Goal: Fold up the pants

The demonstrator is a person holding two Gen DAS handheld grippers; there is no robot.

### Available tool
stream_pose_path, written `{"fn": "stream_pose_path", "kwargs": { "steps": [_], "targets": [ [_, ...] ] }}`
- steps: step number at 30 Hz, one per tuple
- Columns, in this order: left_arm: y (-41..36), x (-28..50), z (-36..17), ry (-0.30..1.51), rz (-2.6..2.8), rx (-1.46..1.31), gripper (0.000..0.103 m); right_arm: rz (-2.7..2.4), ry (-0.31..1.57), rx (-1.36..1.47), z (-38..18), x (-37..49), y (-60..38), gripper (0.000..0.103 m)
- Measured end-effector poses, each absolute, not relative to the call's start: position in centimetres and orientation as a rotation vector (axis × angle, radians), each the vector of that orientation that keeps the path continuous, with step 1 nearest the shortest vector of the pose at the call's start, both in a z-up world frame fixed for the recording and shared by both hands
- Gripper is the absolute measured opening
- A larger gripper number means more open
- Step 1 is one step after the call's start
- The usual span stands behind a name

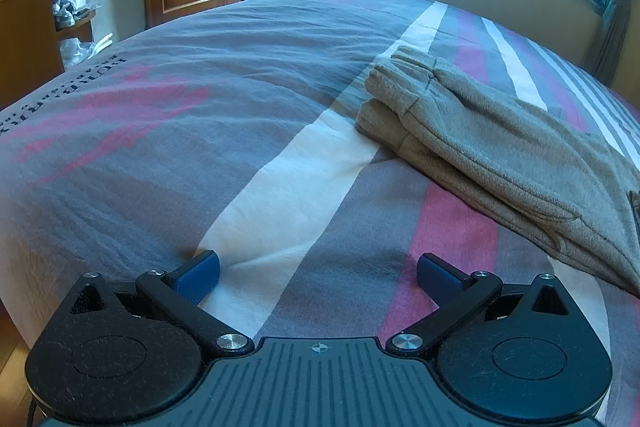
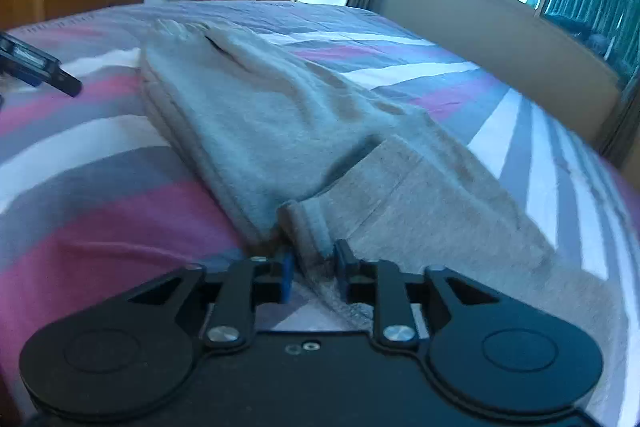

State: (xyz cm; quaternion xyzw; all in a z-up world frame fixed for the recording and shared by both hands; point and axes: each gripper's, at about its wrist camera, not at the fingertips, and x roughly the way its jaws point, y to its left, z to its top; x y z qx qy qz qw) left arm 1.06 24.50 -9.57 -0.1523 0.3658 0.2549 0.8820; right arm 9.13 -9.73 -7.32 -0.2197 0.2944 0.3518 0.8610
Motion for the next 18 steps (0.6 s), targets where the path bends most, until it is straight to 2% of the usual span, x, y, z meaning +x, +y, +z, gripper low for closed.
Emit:
{"fn": "stream_pose_path", "kwargs": {
  "steps": [2, 4, 6, 8, 12, 16, 17, 18],
  "targets": [
    [24.4, 1.2, -9.6, 0.766, 0.532, -0.310, 0.103, 0.784, 0.646, -0.388, -7.2, 9.2, -10.3, 0.058],
    [24.4, 1.3, -9.5, 0.768, 0.528, -0.306, 0.103, 0.793, 0.637, -0.357, -7.2, 9.1, -10.1, 0.059],
    [24.2, 1.2, -9.1, 0.752, 0.505, -0.303, 0.103, 0.783, 0.612, -0.300, -6.6, 8.9, -10.6, 0.047],
    [23.3, 1.0, -8.1, 0.714, 0.488, -0.277, 0.103, 0.754, 0.585, -0.197, -5.4, 8.9, -12.5, 0.026],
    [18.7, 2.5, -4.7, 0.589, 0.359, -0.230, 0.103, 0.655, 0.516, -0.092, -3.4, 8.1, -18.0, 0.020],
    [11.2, 7.3, -2.2, 0.514, 0.057, -0.222, 0.103, 0.451, 0.502, -0.033, -2.8, 8.3, -24.5, 0.012],
    [8.7, 8.9, -2.0, 0.508, -0.035, -0.217, 0.101, 0.393, 0.511, -0.023, -2.9, 8.4, -25.9, 0.009],
    [6.8, 10.1, -2.0, 0.509, -0.097, -0.210, 0.091, 0.342, 0.526, -0.015, -3.0, 8.7, -27.2, 0.007]
  ]
}}
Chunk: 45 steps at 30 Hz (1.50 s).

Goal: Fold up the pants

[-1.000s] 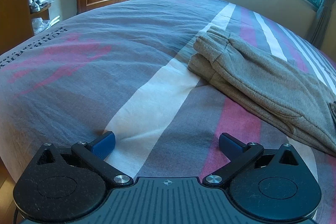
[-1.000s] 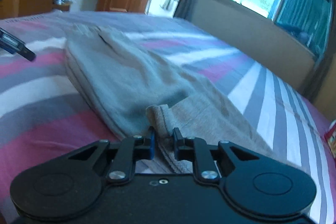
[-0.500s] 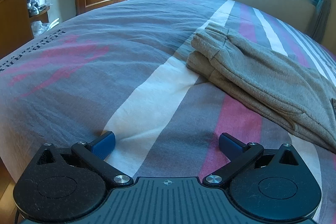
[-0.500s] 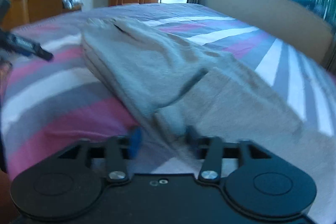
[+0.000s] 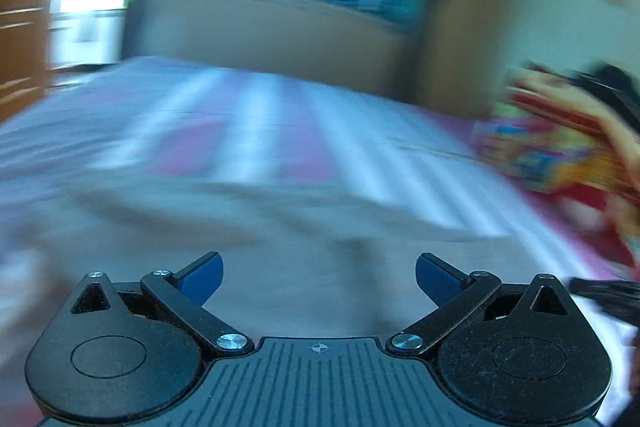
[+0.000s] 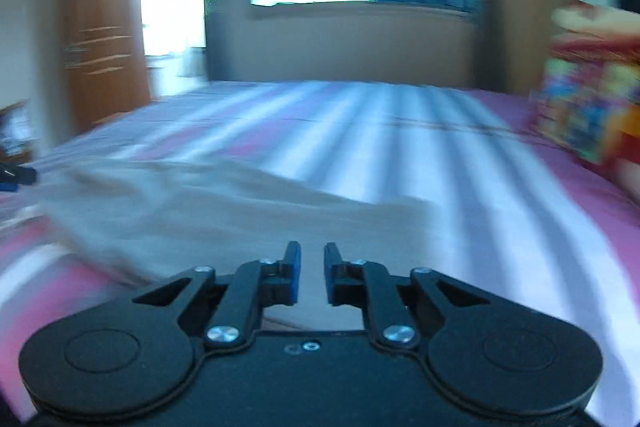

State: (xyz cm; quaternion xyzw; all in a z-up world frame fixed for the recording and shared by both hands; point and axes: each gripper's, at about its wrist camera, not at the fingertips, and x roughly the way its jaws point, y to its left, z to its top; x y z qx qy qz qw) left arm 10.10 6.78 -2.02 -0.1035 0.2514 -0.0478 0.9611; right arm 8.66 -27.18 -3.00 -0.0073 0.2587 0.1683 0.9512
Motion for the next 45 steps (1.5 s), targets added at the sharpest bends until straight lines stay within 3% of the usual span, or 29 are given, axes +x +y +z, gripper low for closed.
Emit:
{"fn": "stream_pose_path", "kwargs": {
  "steps": [2, 7, 9, 24, 26, 28, 30, 32, 42, 45],
  "targets": [
    [2.8, 12.9, -2.6, 0.548, -0.211, -0.181, 0.080, 0.302, 0.554, 0.030, -3.4, 8.9, -29.2, 0.007],
    [-2.1, 17.4, -8.1, 0.735, -0.209, -0.054, 0.080, 0.309, 0.617, 0.036, -5.2, 9.2, -30.0, 0.007],
    [-1.8, 16.7, -10.1, 0.725, -0.160, -0.030, 0.086, 0.259, 0.732, 0.020, -7.5, 10.4, -29.9, 0.004],
    [2.6, 22.6, -8.0, 0.749, -0.050, -0.061, 0.087, 0.260, 0.753, 0.046, -7.6, 16.0, -30.6, 0.010],
    [3.1, 23.7, -7.8, 0.746, -0.044, -0.076, 0.087, 0.251, 0.728, 0.047, -7.0, 17.1, -30.6, 0.022],
    [3.4, 25.0, -8.0, 0.752, -0.043, -0.073, 0.087, 0.236, 0.715, 0.076, -6.4, 18.9, -30.9, 0.022],
    [3.3, 26.3, -8.9, 0.765, -0.030, -0.087, 0.100, 0.229, 0.705, 0.093, -6.1, 20.5, -30.9, 0.022],
    [4.0, 26.7, -9.8, 0.767, -0.023, -0.125, 0.103, 0.226, 0.737, 0.111, -6.7, 22.3, -30.9, 0.021],
    [3.3, 25.5, -9.6, 0.779, -0.007, -0.095, 0.103, 0.230, 0.794, 0.143, -8.9, 21.6, -31.2, 0.026],
    [3.0, 24.0, -9.3, 0.785, -0.007, -0.082, 0.103, 0.232, 0.808, 0.167, -8.3, 20.0, -31.7, 0.038]
  ]
}}
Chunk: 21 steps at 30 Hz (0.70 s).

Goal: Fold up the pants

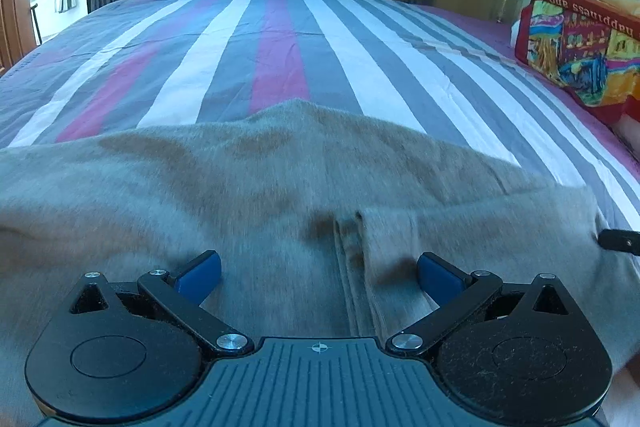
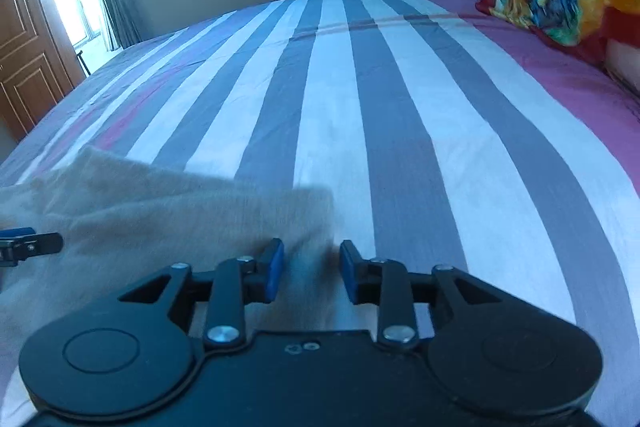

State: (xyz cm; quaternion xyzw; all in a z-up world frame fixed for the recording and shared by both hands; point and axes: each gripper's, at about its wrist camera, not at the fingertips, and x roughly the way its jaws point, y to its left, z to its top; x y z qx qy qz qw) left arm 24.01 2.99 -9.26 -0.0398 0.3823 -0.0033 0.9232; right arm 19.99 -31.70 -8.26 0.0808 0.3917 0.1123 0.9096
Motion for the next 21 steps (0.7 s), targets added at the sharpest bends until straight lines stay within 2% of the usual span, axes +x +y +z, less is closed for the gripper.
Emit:
{"fn": "stream_pose_path", "kwargs": {
  "steps": [1, 10, 16, 21],
  "targets": [
    [2.9, 23.4, -9.2, 0.784, -0.009, -0.075, 0.103, 0.234, 0.818, 0.181, -8.1, 19.4, -32.0, 0.046],
    [2.0, 19.4, -9.3, 0.762, -0.020, -0.045, 0.103, 0.223, 0.832, 0.132, -8.0, 13.4, -31.4, 0.052],
    [2.8, 17.9, -8.3, 0.746, -0.025, -0.080, 0.103, 0.197, 0.826, 0.143, -7.5, 13.1, -31.4, 0.056],
    [8.9, 11.2, -6.2, 0.548, 0.003, -0.248, 0.103, 0.208, 0.741, 0.176, -6.2, 11.7, -32.2, 0.057]
  ]
}}
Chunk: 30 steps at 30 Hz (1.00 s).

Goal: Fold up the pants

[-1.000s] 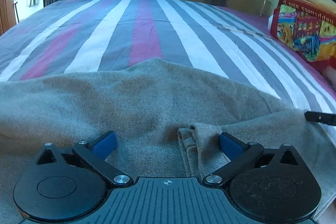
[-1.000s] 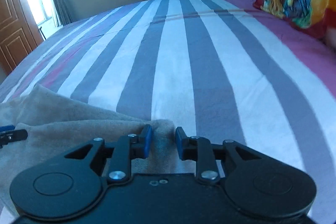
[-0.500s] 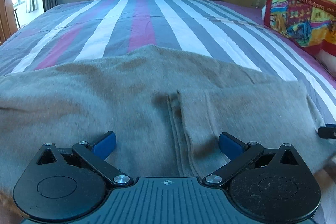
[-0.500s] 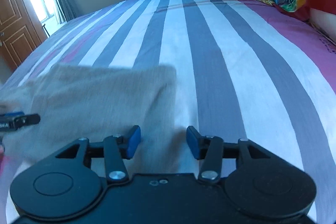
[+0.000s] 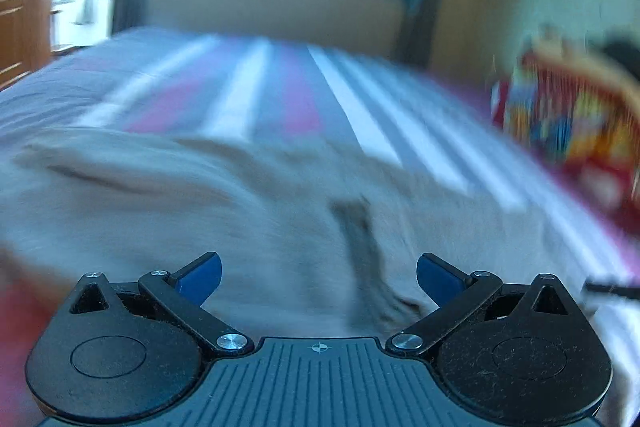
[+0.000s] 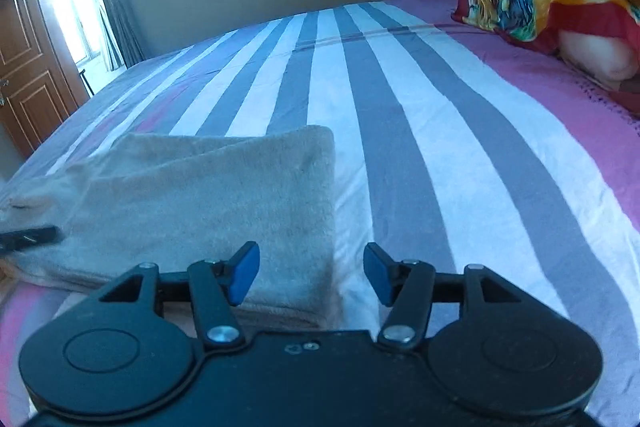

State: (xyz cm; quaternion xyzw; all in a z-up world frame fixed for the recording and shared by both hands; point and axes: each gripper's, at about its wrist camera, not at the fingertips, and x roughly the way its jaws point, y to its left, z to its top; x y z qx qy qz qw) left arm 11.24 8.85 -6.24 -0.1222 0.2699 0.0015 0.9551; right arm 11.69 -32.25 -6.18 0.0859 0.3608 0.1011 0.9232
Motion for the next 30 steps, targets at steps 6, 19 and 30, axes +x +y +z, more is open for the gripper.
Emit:
{"fn": "stream_pose_path", "kwargs": {
  "steps": [6, 19, 30],
  "targets": [
    [24.0, 6.9, -9.3, 0.494, 0.229, -0.705, 0.103, 0.238, 0.725, 0.148, -6.3, 10.8, -33.0, 0.058],
    [33.9, 12.6, -17.3, 0.288, 0.037, -1.288, 0.026, 0.221, 0.713, 0.150, -4.9, 10.7, -31.2, 0.058],
    [30.6, 14.0, -10.0, 0.328, 0.007, -0.972, 0.026, 0.150, 0.700, 0.223, -4.6, 11.9, -34.5, 0.059]
  ]
}}
